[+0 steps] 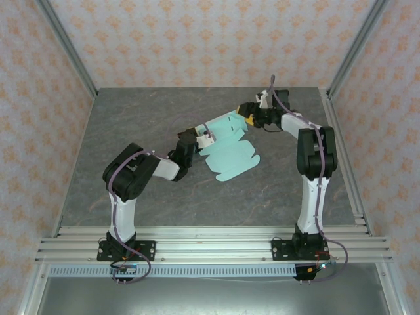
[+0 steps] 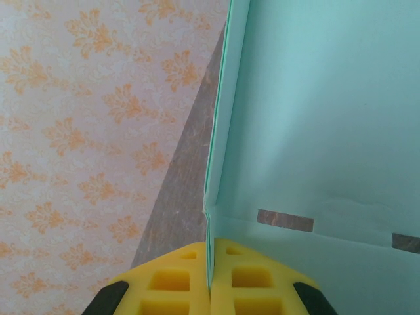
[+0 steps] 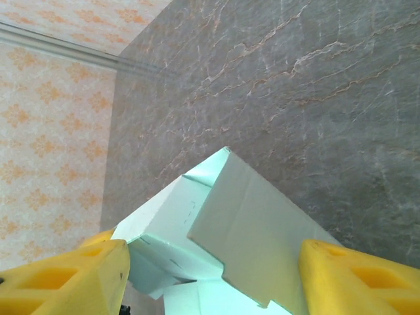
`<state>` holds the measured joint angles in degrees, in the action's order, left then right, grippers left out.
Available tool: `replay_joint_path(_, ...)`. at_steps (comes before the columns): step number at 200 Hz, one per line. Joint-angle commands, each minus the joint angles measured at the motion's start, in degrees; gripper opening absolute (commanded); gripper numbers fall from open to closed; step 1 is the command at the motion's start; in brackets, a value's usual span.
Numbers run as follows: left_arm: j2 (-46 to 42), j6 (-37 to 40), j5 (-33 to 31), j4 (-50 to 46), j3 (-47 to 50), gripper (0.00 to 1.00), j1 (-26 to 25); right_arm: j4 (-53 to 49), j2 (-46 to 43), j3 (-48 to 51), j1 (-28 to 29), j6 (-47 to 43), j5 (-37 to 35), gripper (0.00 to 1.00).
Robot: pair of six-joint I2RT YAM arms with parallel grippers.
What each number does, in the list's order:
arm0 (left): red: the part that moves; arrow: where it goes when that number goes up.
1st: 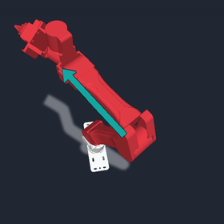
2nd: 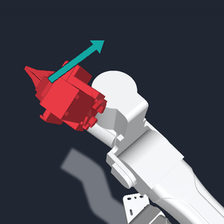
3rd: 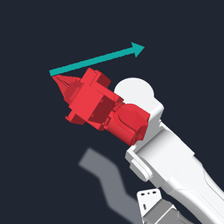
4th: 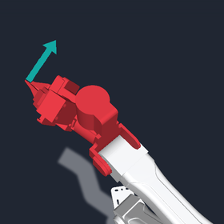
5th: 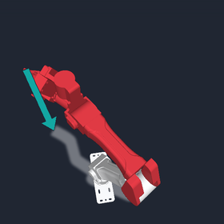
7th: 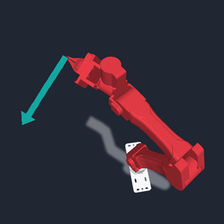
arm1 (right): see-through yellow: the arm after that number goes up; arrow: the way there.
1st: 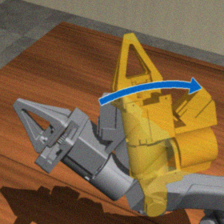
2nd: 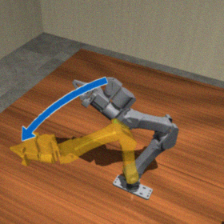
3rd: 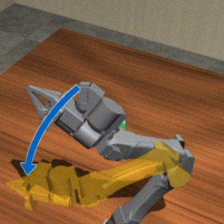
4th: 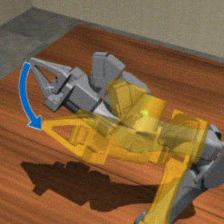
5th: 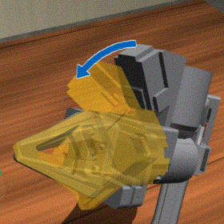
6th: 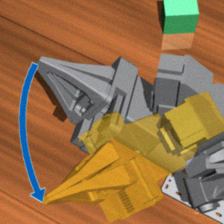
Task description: Fold the paper box
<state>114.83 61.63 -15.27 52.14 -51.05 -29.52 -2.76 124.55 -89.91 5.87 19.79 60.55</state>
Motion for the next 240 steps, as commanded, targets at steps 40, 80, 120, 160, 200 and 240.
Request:
replay_joint_path(40,0.8,0.8,0.3,1.1,-0.3,0.00,-0.4,1.1,-4.6,2.7,-0.2,-3.2,-0.5,0.68)
replay_joint_path(80,0.1,2.4,1.2,2.2,1.0,0.00,-0.5,-0.9,-3.7,-2.8,-4.9,-4.4,1.0,0.85)
replay_joint_path(120,0.1,3.3,1.9,2.4,0.8,0.00,-0.5,-10.2,2.6,-13.0,-5.5,-17.1,9.6,0.99)
replay_joint_path(160,0.0,3.3,2.7,1.7,-0.2,0.00,-0.5,-8.7,6.2,-13.7,-5.6,-21.9,10.1,0.99)
replay_joint_path(200,0.2,3.5,2.6,0.9,-0.8,0.00,-0.5,-6.2,8.0,-14.7,-4.8,-23.7,13.2,0.99)
replay_joint_path(240,-0.1,2.2,2.8,1.1,-1.2,0.00,-0.6,-19.1,15.2,-27.1,-2.8,-24.1,13.7,0.99)
